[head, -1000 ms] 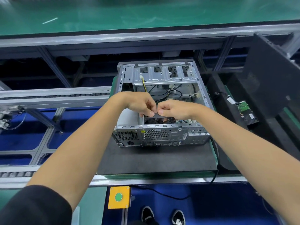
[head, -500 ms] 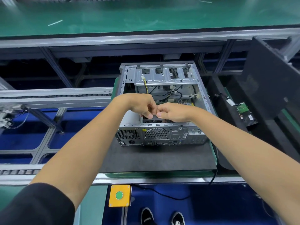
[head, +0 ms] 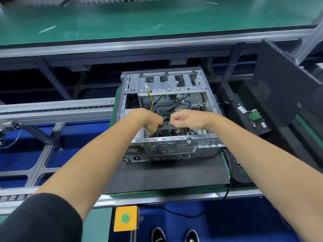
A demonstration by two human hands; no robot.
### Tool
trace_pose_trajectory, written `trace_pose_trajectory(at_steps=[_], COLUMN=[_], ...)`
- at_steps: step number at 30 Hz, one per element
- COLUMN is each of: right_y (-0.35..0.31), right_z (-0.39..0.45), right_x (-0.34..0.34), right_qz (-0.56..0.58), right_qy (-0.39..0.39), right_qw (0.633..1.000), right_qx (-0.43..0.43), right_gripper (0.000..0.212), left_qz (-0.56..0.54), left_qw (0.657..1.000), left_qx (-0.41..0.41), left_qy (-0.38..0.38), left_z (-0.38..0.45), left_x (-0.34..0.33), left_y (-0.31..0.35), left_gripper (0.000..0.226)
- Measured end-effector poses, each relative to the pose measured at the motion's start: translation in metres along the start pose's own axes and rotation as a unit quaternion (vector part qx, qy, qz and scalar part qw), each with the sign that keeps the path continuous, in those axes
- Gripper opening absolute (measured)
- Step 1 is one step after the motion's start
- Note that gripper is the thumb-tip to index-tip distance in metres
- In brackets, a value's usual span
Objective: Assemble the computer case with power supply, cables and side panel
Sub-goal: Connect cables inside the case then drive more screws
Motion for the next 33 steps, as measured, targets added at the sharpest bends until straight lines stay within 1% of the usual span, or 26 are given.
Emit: trace_pose_trajectory(at_steps=[2, 5, 13, 15, 20, 22, 31, 33], right_y=[0.001, 0.004, 0.004, 0.003, -0.002, -0.003, -0.004, -0.004], right_z=[0.000, -0.001, -0.001, 0.001, 0.007, 0.007, 0.005, 0.003], right_x=[0.002, 0.004, 0.006, 0.003, -0.009, -0.010, -0.017, -0.018], right_qz=[0.004, 0.015, 0.028, 0.028, -0.012, -0.013, -0.097, -0.079], right_qy=[-0.004, -0.008, -0.014, -0.009, -0.013, -0.004, 0.041, 0.043], right_qw=[1.000, 1.000, 0.999, 1.000, 1.000, 1.000, 0.994, 0.996], right_qx=[0.004, 0.004, 0.004, 0.001, -0.004, -0.005, -0.012, -0.012], right_gripper=[0.025, 0.026, 0.027, 0.026, 0.026, 0.027, 0.026, 0.025], left_qz=[0.008, 0.018, 0.058, 0.064, 0.043, 0.040, 0.008, 0.007], left_qw=[1.000, 0.999, 0.992, 0.992, 0.997, 0.997, 0.998, 0.998], left_qx=[-0.011, -0.018, -0.022, -0.016, -0.028, -0.034, -0.035, -0.030], left_qy=[0.007, 0.037, 0.110, 0.106, 0.059, 0.055, 0.058, 0.054], left_z=[0.004, 0.008, 0.018, 0.020, 0.022, 0.022, 0.024, 0.023], left_x=[-0.002, -0.006, -0.011, -0.010, -0.005, -0.004, -0.004, -0.004], left_y=[-0.001, 0.000, -0.002, -0.003, -0.003, -0.004, 0.000, 0.000], left_gripper=[0.019, 0.009, 0.025, 0.027, 0.034, 0.036, 0.037, 0.032])
Point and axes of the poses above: each hand's wrist, its own z-axis towards the middle knuckle, its own x-axis out of the back of the hand, y = z × x, the point moved 1 cm from there along z, towards the middle knuckle, and after that the axes turned 7 degrees about x, right-handed, at the moved point
